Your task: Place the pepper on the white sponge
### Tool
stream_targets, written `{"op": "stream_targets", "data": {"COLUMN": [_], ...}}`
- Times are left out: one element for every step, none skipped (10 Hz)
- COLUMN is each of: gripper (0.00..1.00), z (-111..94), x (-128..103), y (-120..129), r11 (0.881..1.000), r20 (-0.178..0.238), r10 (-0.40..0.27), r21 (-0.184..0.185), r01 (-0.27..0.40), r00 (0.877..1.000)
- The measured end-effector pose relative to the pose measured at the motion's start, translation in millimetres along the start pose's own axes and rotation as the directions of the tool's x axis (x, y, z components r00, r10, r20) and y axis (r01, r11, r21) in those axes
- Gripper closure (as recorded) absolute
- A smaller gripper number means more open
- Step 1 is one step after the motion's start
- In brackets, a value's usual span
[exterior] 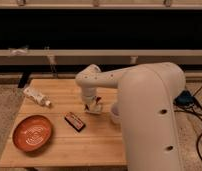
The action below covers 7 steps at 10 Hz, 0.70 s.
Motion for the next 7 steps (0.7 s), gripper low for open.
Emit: {"op": "stream_targets", "data": {"gripper": [0.99, 0.92, 0.82, 0.73, 0.64, 0.52, 0.44], "z": [1, 4, 6, 8, 10, 12, 12], "x": [0, -1, -3, -3, -4, -5, -5], "y": [2, 5, 7, 8, 10, 10, 10], "r11": [1.000, 1.000, 1.000, 1.000, 1.000, 1.000, 1.000], "r20": [0.003, 0.009, 0.016, 0.020, 0.025, 0.028, 0.028], "r10": [0.003, 0.009, 0.012, 0.016, 0.020, 0.020, 0.018], "r21": [-0.002, -0.006, -0.010, -0.012, -0.015, -0.016, -0.015], "r01": [-0.003, -0.009, -0.012, -0.016, -0.019, -0.019, -0.018], "r00": [1.000, 1.000, 1.000, 1.000, 1.000, 0.999, 0.999]}}
